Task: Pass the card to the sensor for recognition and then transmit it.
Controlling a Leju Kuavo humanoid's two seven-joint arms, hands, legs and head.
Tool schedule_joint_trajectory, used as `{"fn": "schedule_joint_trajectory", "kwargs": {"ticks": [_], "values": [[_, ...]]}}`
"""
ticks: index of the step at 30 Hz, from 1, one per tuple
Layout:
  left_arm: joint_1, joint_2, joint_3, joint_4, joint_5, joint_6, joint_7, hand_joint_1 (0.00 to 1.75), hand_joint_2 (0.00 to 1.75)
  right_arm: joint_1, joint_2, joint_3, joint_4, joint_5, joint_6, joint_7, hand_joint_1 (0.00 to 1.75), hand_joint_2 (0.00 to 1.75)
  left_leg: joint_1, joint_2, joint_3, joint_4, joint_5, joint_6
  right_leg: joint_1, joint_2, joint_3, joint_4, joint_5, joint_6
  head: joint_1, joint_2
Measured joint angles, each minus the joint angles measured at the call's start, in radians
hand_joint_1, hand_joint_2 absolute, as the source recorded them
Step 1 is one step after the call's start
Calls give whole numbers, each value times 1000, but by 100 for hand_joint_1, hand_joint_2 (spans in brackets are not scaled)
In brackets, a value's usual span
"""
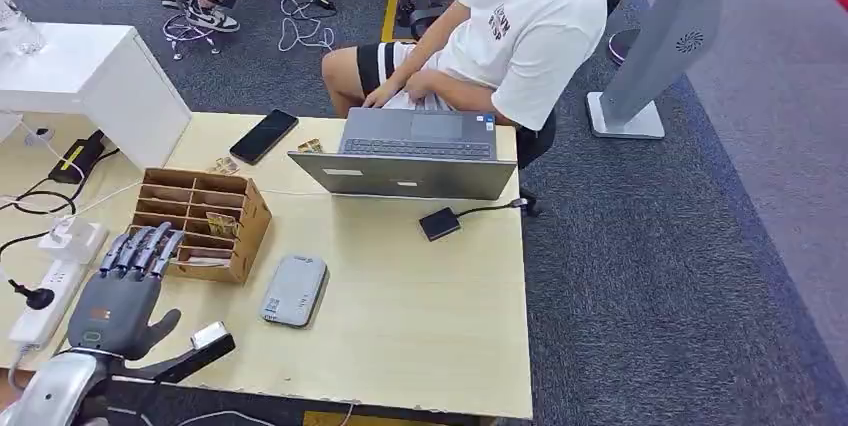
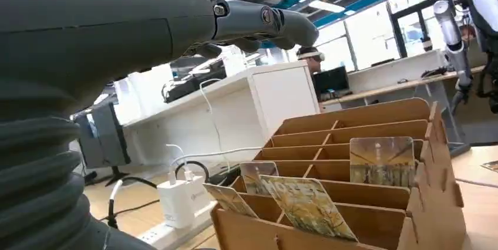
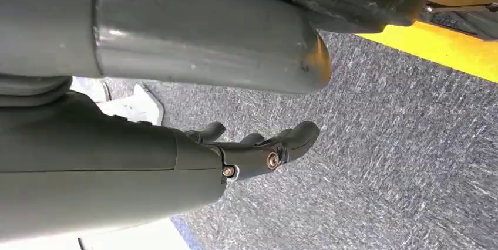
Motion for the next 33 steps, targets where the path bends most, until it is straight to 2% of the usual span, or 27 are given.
{"fn": "schedule_joint_trajectory", "kwargs": {"ticks": [9, 18, 33], "values": [[-72, -24, 49, 86, -8, 5, -18, 0, 175, -2, 0, 0, 0, 22, 14, 3, 0, 0, 0, 0, 0, 0, 0, 0, 0, 0, 0, 0, 0, 0, 0, 0], [-169, -68, 52, 194, -47, -6, -25, 0, 175, -7, 0, 1, 0, 38, 17, 2, 0, 0, 0, 0, 0, 0, 0, 0, 0, 0, 0, 0, 0, 0, 0, 0], [-197, -113, 41, 232, -69, -11, -25, 0, 175, -9, 0, 2, 0, 43, 17, 3, 0, 0, 0, 0, 0, 0, 0, 0, 0, 0, 0, 0, 0, 0, 0, 0]]}}
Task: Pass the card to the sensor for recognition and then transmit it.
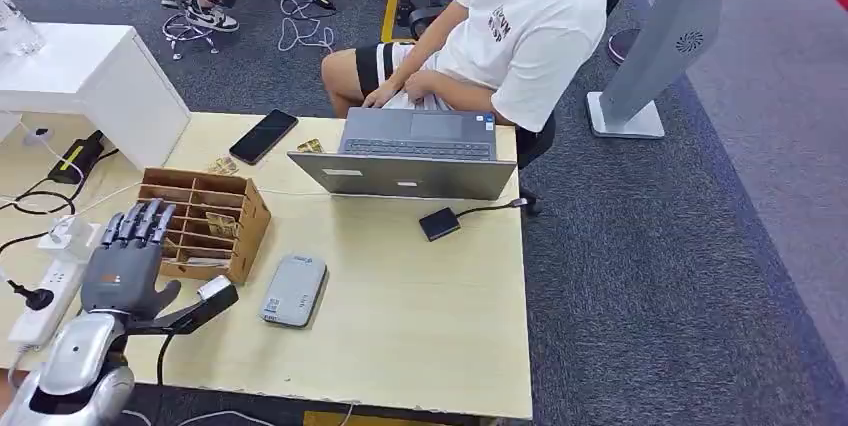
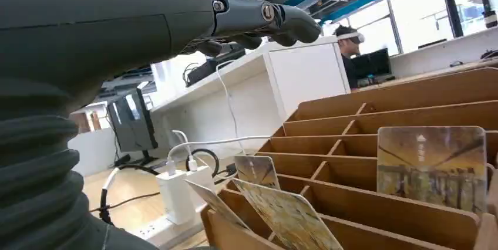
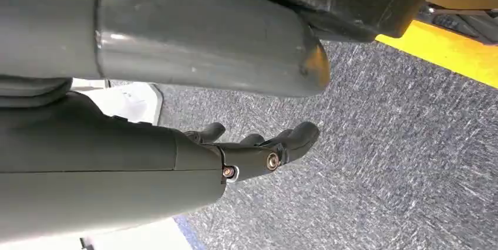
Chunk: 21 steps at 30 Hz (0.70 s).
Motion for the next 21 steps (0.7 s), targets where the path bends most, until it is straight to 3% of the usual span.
{"fn": "schedule_joint_trajectory", "kwargs": {"ticks": [15, 16, 21], "values": [[0, -12, -33, 0, -6, -8, 2, 5, 175, 0, 0, 0, 0, 0, 1, 2, 0, 0, 0, 0, 0, 0, 0, 0, 0, 0, 0, 0, 0, 0, 0, 0], [0, -12, -34, 0, -6, -10, 5, 175, 175, 0, 0, 0, 0, 0, 2, 2, 0, 0, 0, 0, 0, 0, 0, 0, 0, 0, 0, 0, 0, 0, 0, 0], [0, -10, -35, 3, 10, -67, 26, 175, 175, 0, 0, 0, 0, 0, 4, 2, 0, 0, 0, 0, 0, 0, 0, 0, 0, 0, 0, 0, 0, 0, 0, 0]]}}
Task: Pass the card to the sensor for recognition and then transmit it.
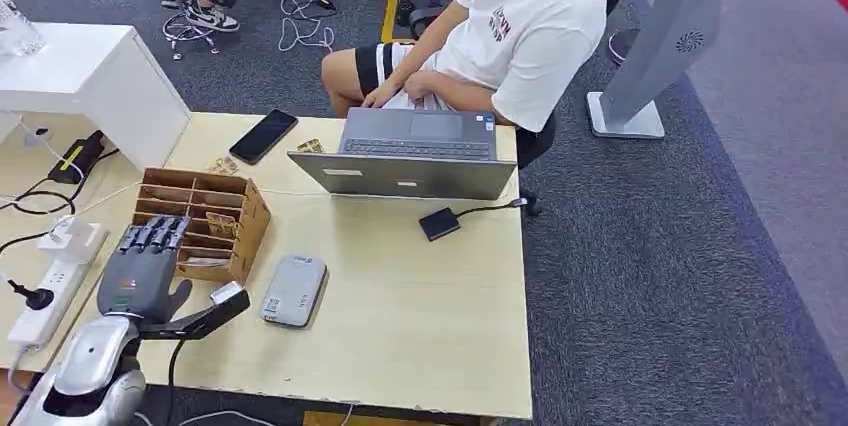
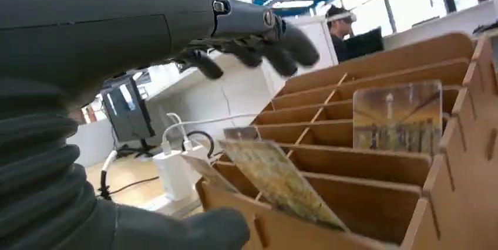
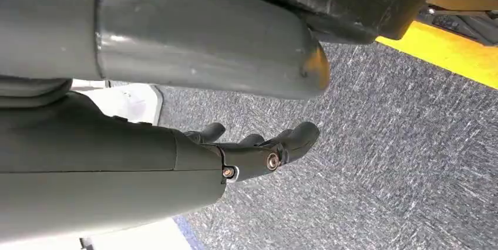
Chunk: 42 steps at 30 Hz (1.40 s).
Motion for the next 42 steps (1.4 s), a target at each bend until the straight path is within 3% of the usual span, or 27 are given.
{"fn": "schedule_joint_trajectory", "kwargs": {"ticks": [5, 17, 21, 25, 30, 32, 37, 42], "values": [[1, 18, -1, 12, 17, -42, 7, 175, 175, 0, 0, 0, 0, 0, -3, 3, 0, 0, 0, 0, 0, 0, 0, 0, 0, 0, 0, 0, 0, 0, 0, 0], [-4, 32, -2, 18, 29, -53, 7, 175, 175, 0, 0, 0, 0, 0, -4, 8, 0, 0, 0, 0, 0, 0, 0, 0, 0, 0, 0, 0, 0, 0, 0, 0], [-5, 30, -3, 20, 20, 9, 4, 175, 175, 0, 0, 0, 0, -3, -3, 3, 0, 0, 0, 0, 1, 0, 0, 0, 0, 1, 0, 0, 0, 0, 0, 0], [-5, 18, -5, 9, -16, 116, -7, 175, 175, 0, 0, 0, 0, -5, 1, -6, 0, 0, 0, 0, 0, 0, 0, 0, 0, 0, 0, 0, 0, 0, 0, 0], [-5, 7, -15, -6, -23, 132, -9, 175, 175, 0, 0, 0, 0, -5, 3, -6, 0, 0, 0, 0, 0, 0, 0, 0, 0, 0, 0, 0, 0, 0, 0, 0], [-4, 5, -17, -13, -34, 174, -24, 175, 175, 0, 0, 0, 0, -12, 3, -9, 0, 0, 0, 0, 0, 0, 0, 0, 0, 0, 0, 0, 0, 0, 0, 0], [8, -10, -41, -131, -76, 318, -62, 175, 175, 0, 0, 0, 0, -21, -1, -16, 0, 0, 0, 0, 0, 0, 0, 0, 0, 0, 0, 0, 0, 0, 0, 0], [-47, -23, -88, -223, -87, 359, -66, 175, 175, -2, 1, -1, 0, -11, 3, -7, 0, 0, 0, -1, 0, 1, 0, 1, 0, -1, 0, 0, 0, 1, 0, 0]]}}
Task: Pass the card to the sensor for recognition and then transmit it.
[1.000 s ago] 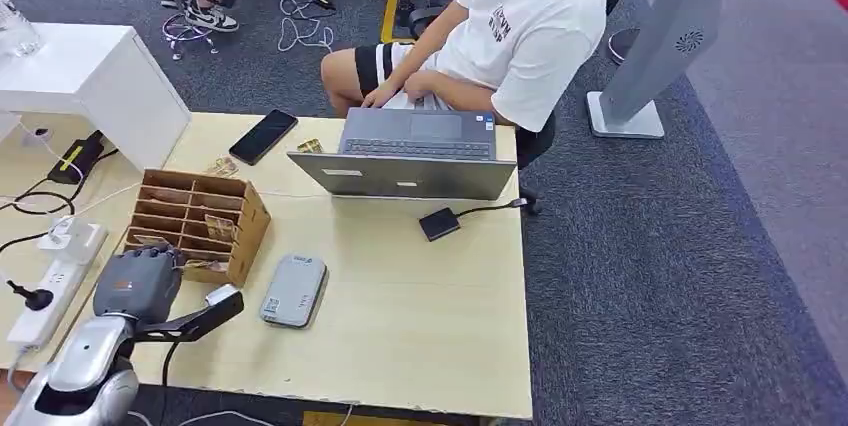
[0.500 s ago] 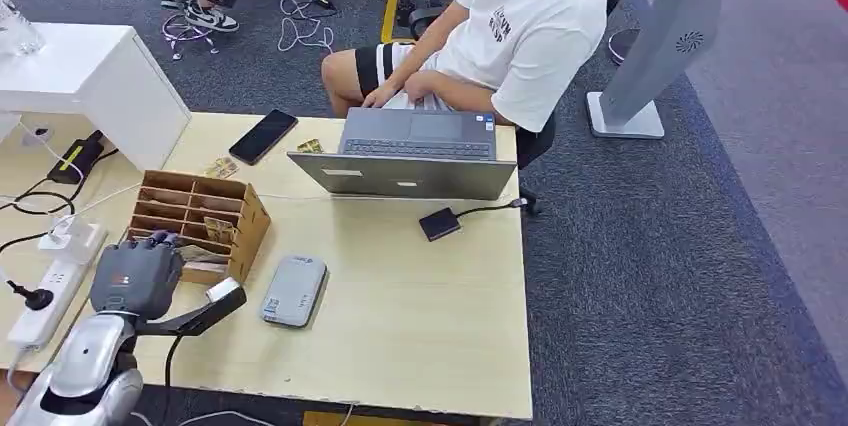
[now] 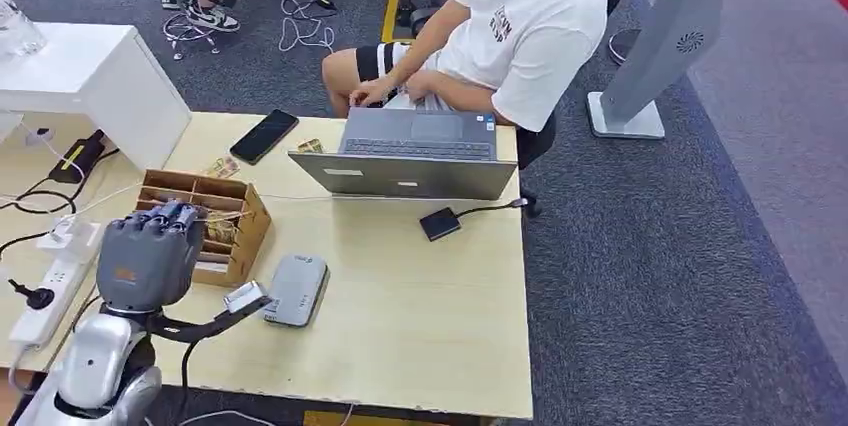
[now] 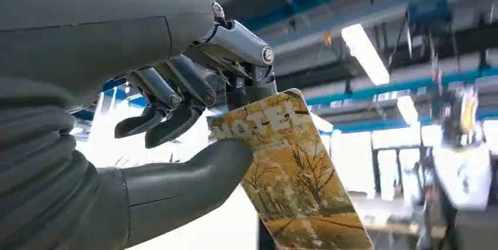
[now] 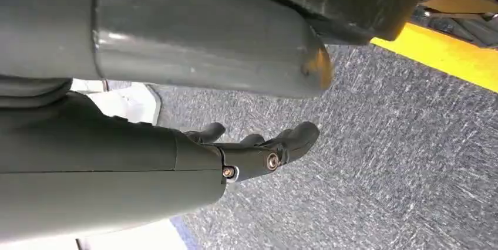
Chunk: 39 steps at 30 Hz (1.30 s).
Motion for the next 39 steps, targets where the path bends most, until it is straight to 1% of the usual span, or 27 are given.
{"fn": "schedule_joint_trajectory", "kwargs": {"ticks": [2, 4, 6, 9, 12, 14, 16, 18, 19, 22, 26, 31, 32, 34, 39], "values": [[-67, -1, -12, 3, 2, 4, 9, 175, 175, -4, 0, 0, 0, 13, 8, -3, 0, 0, 0, -1, 0, 0, 1, 0, 0, -1, 0, 0, 1, -1, 0, 0], [-158, -2, -18, 32, -11, 13, 10, 175, 175, -8, 0, 2, 0, 25, 16, -19, 0, 0, 0, -2, 0, 0, 3, 0, 0, -1, 0, 0, 2, 0, 0, 0], [-277, -2, -23, 117, -27, 20, 5, 175, 175, -13, 0, 9, 0, 36, 27, -31, 0, 0, 0, -2, 0, 0, 5, -1, 0, -2, -1, 0, 4, -1, 0, 0], [-446, -3, -38, 271, -60, 17, -4, 175, 175, -17, 0, 22, 0, 47, 40, -36, 0, 0, 0, -1, 0, 0, 7, -2, 0, -1, -1, 1, 6, -2, 0, 0], [-583, -5, -65, 443, -93, 17, -3, 175, 175, -18, -1, 29, 0, 48, 45, -35, 0, 0, 0, 0, -1, 0, 8, -2, 0, 1, -2, 1, 8, -2, 0, 0], [-642, -8, -77, 518, -108, 15, 1, 175, 175, -18, -2, 31, 0, 48, 45, -35, 0, 0, 0, 1, -1, 0, 8, -2, 0, 1, -2, 1, 8, -2, 0, 0], [-695, -11, -93, 598, -126, 5, 15, 175, 175, -18, -2, 34, 0, 48, 47, -35, 0, 0, 0, 1, -1, 0, 8, -2, 0, 1, -2, 1, 8, -2, 0, 0], [-750, -16, -106, 690, -123, -1, 20, 175, 175, -18, -2, 34, 0, 43, 47, -36, 0, 0, 0, 1, -1, 0, 8, -2, 0, 1, -2, 1, 8, -2, 1, 0], [-765, -17, -109, 720, -122, -1, 20, 175, 175, -18, -3, 35, 0, 43, 47, -37, 0, 0, 0, 1, -1, 0, 8, -2, 0, 2, -2, 1, 8, -2, 0, 0], [-803, -22, -120, 785, -123, -1, 22, 175, 175, -18, -4, 35, 0, 43, 47, -37, 0, 0, 0, 1, -2, 0, 8, -2, 0, 2, -3, 1, 8, -2, -1, 0], [-849, -24, -136, 879, -141, -2, 43, 175, 175, -18, -5, 35, 0, 42, 48, -35, 0, 0, 0, 1, -2, 0, 8, -2, 0, 2, -3, 1, 8, -2, -1, 0], [-868, -18, -137, 961, -135, 16, 43, 175, 175, -17, -7, 35, 0, 42, 56, -21, 0, 0, 0, 1, -2, 0, 8, -2, 0, 2, -3, 1, 8, -2, -1, 0], [-868, -16, -137, 974, -134, 16, 42, 0, 175, -17, -8, 35, 0, 42, 58, -19, 0, 0, 0, 1, -2, 0, 8, -2, 0, 2, -3, 1, 8, -2, -1, 0], [-869, -12, -138, 993, -127, 19, 43, 0, 175, -17, -9, 35, 0, 42, 60, -19, 0, 0, 0, 1, -2, 0, 8, -2, 0, 2, -3, 1, 8, -2, -1, 0], [-869, -11, -138, 1007, -87, 24, 38, 0, 175, -16, -10, 35, 0, 26, 58, -21, 0, 0, 0, 1, -3, 0, 8, -2, 0, 2, -3, 1, 8, -2, -1, 0]]}}
